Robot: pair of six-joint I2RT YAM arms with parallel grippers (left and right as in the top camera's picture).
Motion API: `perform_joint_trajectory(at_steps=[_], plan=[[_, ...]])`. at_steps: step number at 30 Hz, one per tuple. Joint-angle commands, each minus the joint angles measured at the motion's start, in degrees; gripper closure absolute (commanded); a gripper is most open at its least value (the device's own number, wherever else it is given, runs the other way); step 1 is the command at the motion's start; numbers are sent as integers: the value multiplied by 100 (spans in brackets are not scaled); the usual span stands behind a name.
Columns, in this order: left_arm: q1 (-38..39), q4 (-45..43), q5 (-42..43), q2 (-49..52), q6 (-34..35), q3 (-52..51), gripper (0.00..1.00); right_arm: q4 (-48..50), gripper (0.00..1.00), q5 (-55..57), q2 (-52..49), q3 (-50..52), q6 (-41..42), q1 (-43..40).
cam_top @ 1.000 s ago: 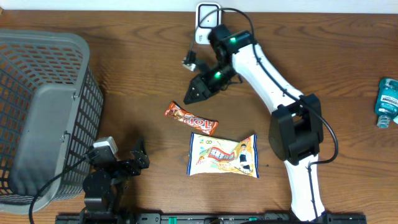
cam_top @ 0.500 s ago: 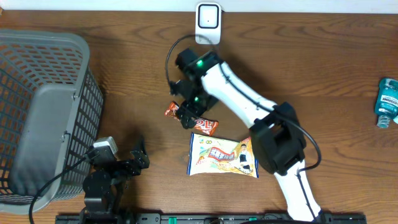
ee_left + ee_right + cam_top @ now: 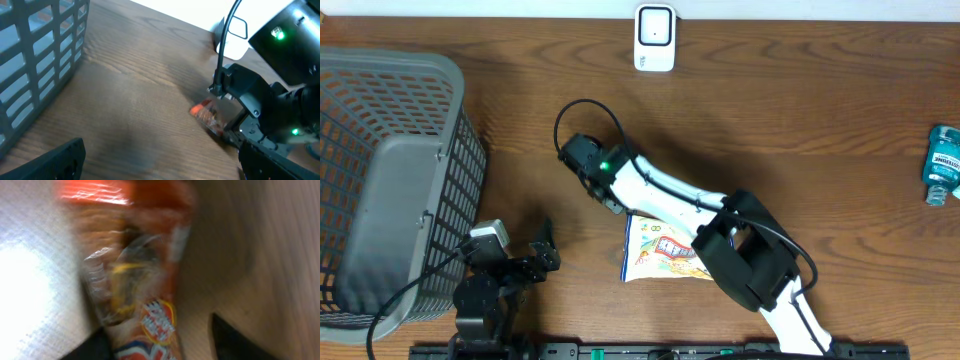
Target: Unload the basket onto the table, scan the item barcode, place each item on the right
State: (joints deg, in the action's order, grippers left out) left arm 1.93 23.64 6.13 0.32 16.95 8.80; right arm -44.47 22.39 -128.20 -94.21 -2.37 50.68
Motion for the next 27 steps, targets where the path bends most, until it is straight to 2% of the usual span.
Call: perform_joint_trajectory(at_steps=[1, 2, 5, 10, 18, 24, 27], plan=[[-20, -4, 55, -11, 55, -33, 2, 146, 80, 505, -424, 802, 149, -92], [-20, -4, 55, -11, 55, -33, 2, 157, 93, 382, -424, 896, 151, -129], [-20, -4, 55, -11, 55, -33, 2, 7, 99, -68, -424, 940, 146, -267], [-20, -4, 55, -11, 55, -33, 2, -457, 99, -1097, -424, 518, -225, -575], [-20, -4, 55, -11, 55, -33, 2, -2813, 99, -5683, -424, -1784, -1425, -1681], [-20, -4, 55, -11, 55, -33, 2, -3134, 99, -8172, -431, -1956, -1703, -2514], [-20, -4, 55, -11, 55, -33, 2, -3086, 99, -8596, -435, -1878, -1740, -2728]])
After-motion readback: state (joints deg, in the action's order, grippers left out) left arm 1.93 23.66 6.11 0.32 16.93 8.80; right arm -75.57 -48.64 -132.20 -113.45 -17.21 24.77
